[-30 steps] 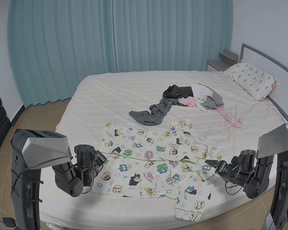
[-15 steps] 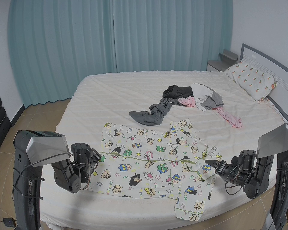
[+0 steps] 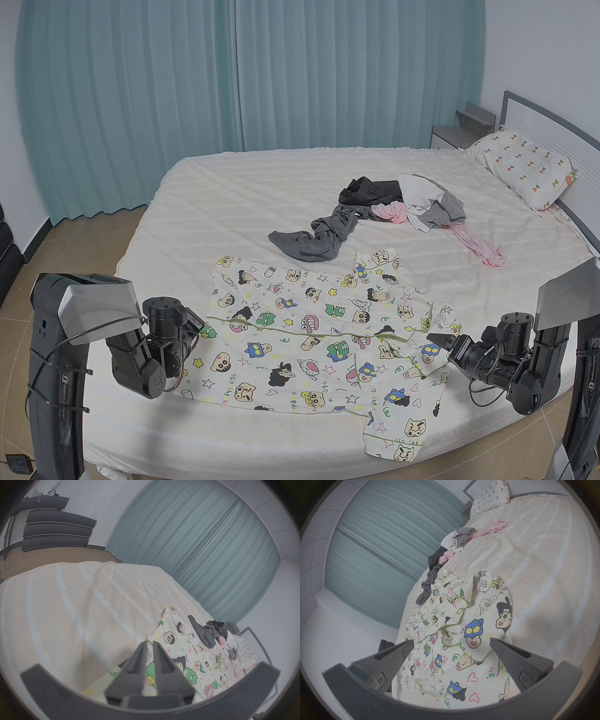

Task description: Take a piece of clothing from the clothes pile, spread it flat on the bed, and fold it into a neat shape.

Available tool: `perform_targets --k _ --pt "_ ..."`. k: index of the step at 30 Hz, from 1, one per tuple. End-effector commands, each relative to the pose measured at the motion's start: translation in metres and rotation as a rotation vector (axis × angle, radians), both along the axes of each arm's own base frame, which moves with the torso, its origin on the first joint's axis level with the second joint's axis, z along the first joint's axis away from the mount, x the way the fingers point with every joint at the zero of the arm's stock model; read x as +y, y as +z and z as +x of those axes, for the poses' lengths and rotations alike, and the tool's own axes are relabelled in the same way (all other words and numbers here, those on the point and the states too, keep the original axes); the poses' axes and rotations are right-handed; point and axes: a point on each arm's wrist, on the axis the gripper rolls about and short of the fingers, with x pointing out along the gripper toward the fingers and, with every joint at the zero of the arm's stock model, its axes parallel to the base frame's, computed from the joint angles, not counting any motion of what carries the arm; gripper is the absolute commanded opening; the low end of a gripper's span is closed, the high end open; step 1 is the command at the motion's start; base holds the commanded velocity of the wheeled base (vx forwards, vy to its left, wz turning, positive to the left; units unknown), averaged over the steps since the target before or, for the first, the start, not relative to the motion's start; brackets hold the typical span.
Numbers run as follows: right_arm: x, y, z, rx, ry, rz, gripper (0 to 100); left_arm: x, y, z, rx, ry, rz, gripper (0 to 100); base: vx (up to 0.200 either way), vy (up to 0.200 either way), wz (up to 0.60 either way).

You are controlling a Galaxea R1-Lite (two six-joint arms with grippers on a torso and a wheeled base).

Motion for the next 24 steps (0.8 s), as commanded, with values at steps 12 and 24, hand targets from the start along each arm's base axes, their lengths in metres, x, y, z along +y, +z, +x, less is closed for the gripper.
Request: perform_targets --k 12,24 --pt "0.002 0.016 -0.027 0.01 0.049 -0.017 100 0.036 0.03 -0.04 0.063 -0.121 -0.15 100 0.0 0.0 0.0" --pt "0.006 0.001 -0.032 0.061 0.1 -0.063 100 0.033 0.03 -0.074 0.162 -0.257 -0.228 100 -0.033 0.0 0.0"
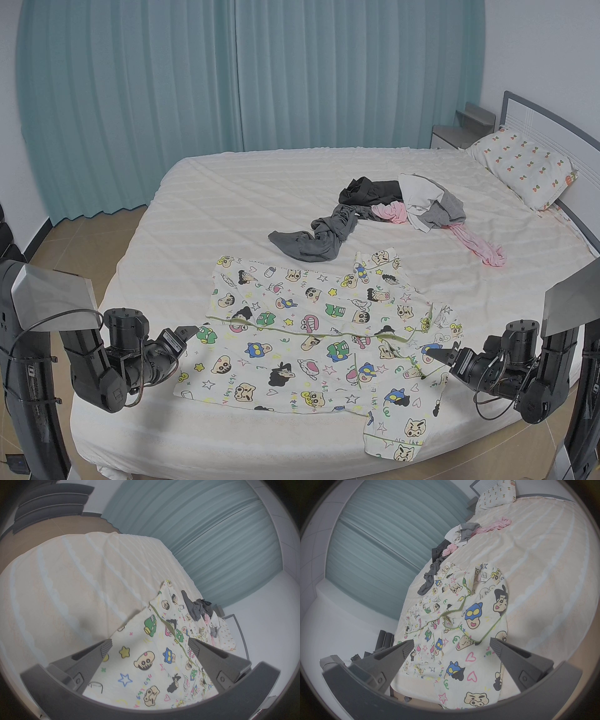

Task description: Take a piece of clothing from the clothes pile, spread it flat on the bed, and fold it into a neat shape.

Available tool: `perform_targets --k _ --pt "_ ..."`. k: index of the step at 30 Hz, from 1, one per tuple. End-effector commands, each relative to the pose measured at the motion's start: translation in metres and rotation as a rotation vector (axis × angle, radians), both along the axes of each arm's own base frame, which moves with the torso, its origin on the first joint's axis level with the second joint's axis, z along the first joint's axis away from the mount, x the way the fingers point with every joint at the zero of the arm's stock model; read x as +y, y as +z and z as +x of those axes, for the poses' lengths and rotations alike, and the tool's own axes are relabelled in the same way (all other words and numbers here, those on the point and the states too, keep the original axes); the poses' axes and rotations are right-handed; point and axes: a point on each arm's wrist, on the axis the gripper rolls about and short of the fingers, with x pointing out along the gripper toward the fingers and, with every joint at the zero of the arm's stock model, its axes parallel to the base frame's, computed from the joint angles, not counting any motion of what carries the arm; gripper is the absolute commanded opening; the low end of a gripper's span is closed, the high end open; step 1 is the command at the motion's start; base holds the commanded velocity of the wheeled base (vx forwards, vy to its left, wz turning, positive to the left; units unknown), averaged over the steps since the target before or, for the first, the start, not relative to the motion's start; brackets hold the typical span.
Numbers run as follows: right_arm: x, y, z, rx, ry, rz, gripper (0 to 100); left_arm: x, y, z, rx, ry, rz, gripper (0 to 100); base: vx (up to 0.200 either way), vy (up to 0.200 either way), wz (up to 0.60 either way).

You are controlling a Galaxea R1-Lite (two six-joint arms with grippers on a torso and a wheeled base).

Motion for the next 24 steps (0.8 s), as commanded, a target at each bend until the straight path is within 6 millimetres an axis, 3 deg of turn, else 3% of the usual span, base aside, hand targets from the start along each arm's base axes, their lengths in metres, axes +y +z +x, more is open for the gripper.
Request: perform_targets --k 1,10,17,24 --pt "0.001 -0.006 -0.002 0.018 0.014 -0.013 100 0.0 0.006 -0.003 -0.01 -0.002 -0.003 100 -0.2 0.0 0.0" --pt "0.006 -0.021 -0.019 0.079 0.112 -0.119 100 -0.002 0.005 -0.004 -0.007 -0.011 -0.002 100 -0.2 0.0 0.0" --pt "0.023 -0.048 -0.023 0.142 0.199 -0.188 100 -0.003 0.0 -0.001 0.002 -0.013 0.0 100 0.0 0.0 0.0" --pt "0.028 -0.048 -0.017 0.111 0.205 -0.2 100 -0.004 -0.001 0.0 -0.001 -0.017 -0.002 100 0.0 0.0 0.0"
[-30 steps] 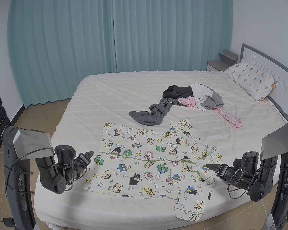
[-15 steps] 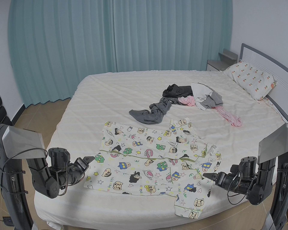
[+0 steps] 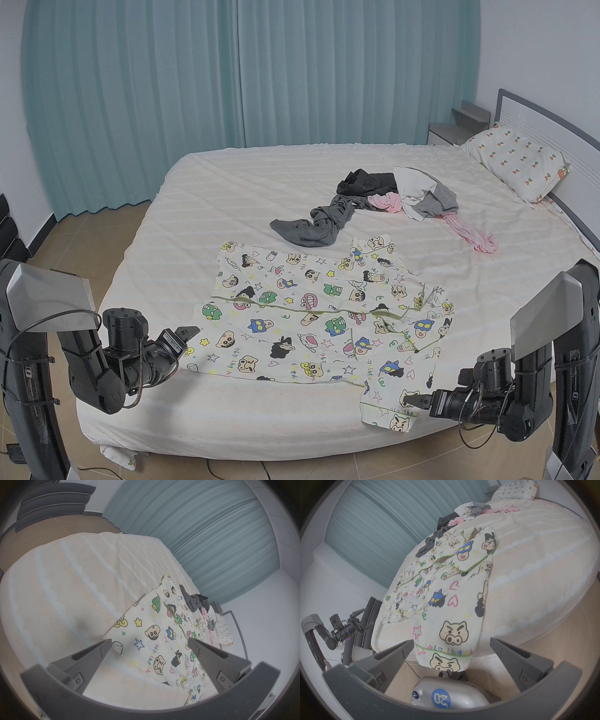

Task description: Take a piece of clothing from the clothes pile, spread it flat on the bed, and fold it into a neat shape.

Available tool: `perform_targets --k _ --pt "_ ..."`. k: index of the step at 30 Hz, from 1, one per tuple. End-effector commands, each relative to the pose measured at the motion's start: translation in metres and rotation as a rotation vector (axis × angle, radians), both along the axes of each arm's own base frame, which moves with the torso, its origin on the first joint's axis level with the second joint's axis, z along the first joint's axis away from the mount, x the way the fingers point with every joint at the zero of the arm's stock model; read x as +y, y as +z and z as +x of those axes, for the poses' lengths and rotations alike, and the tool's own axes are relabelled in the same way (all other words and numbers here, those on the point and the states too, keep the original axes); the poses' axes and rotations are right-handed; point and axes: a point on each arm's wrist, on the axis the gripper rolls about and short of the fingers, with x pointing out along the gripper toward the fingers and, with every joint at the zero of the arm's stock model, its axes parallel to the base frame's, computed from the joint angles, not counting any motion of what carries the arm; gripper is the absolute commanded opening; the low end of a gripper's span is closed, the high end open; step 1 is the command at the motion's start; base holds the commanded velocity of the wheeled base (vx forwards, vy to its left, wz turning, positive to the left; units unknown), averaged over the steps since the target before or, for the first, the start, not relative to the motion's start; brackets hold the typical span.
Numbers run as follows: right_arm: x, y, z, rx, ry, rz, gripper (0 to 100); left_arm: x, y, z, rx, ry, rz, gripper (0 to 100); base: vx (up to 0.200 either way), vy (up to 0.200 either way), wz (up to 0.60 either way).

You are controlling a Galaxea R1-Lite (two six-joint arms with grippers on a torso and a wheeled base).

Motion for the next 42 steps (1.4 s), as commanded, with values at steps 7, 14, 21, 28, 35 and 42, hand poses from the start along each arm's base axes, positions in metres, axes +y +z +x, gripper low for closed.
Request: perform_targets --k 7,14,21,28,35,42 --pt "0.007 -0.005 0.012 -0.044 0.0 -0.002 100 -0.003 -0.003 0.003 -0.002 -0.006 0.002 100 0.0 0.0 0.0" --pt "0.005 -0.005 0.015 -0.089 0.031 -0.066 100 -0.003 -0.003 0.004 -0.003 -0.006 0.002 100 0.0 0.0 0.0" --pt "0.004 -0.006 0.018 -0.12 0.036 -0.13 100 -0.004 -0.005 0.006 -0.003 -0.006 0.002 100 0.0 0.0 0.0" --pt "0.005 -0.006 0.02 -0.118 0.053 -0.12 100 -0.004 -0.006 0.006 0.0 -0.006 0.002 100 0.0 0.0 0.0" --pt "-0.01 -0.013 0.039 -0.134 0.01 -0.076 100 -0.004 -0.006 0.006 0.0 -0.006 0.002 100 0.0 0.0 0.0" --pt "-0.004 -0.023 0.045 -0.135 0.032 -0.051 100 -0.004 -0.006 0.006 0.0 -0.006 0.002 100 0.0 0.0 0.0"
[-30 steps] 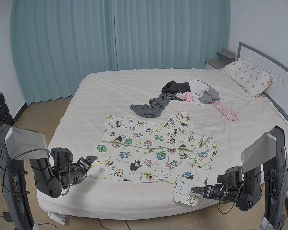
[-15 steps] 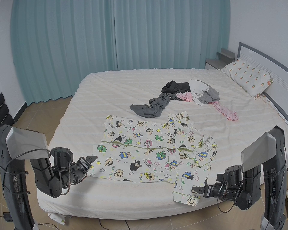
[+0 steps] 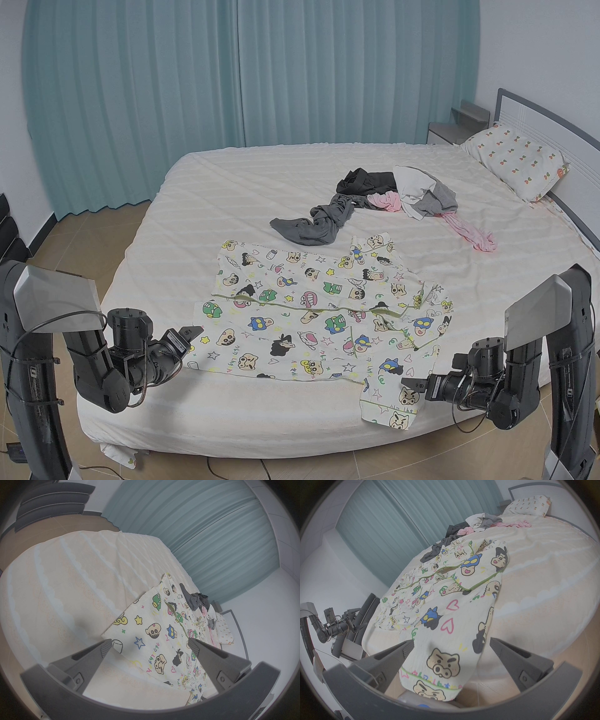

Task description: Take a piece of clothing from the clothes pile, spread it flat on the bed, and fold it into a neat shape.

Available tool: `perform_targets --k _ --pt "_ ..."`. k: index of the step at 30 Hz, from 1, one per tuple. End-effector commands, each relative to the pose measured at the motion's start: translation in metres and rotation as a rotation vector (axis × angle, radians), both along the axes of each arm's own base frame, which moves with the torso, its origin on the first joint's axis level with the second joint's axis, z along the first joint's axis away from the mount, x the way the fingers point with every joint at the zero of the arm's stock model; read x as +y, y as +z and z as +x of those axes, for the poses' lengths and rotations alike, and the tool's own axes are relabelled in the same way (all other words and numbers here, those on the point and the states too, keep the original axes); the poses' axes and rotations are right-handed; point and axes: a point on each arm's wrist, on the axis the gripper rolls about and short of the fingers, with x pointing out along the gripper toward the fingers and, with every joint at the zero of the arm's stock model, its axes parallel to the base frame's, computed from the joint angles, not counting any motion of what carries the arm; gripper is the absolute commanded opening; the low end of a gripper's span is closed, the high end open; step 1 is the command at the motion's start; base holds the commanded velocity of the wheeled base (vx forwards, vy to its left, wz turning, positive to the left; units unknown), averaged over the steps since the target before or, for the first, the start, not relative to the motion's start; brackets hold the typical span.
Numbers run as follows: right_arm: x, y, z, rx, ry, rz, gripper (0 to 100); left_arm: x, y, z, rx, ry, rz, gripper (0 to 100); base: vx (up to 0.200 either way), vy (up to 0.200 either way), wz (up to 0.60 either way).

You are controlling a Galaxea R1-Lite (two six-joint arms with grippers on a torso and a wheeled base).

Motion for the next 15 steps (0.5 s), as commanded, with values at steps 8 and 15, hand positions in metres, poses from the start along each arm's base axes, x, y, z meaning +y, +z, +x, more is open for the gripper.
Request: perform_targets --k 8,15 --pt "0.0024 -0.0082 0.0012 0.031 0.016 0.041 100 0.0 -0.0004 0.0 0.001 0.0 0.0 100 0.0 0.0 0.0" --pt "0.0035 -0.0067 0.0051 0.025 -0.003 0.082 0 0.0001 -0.0003 0.0001 0.0 0.001 0.0 100 0.0 0.0 0.0"
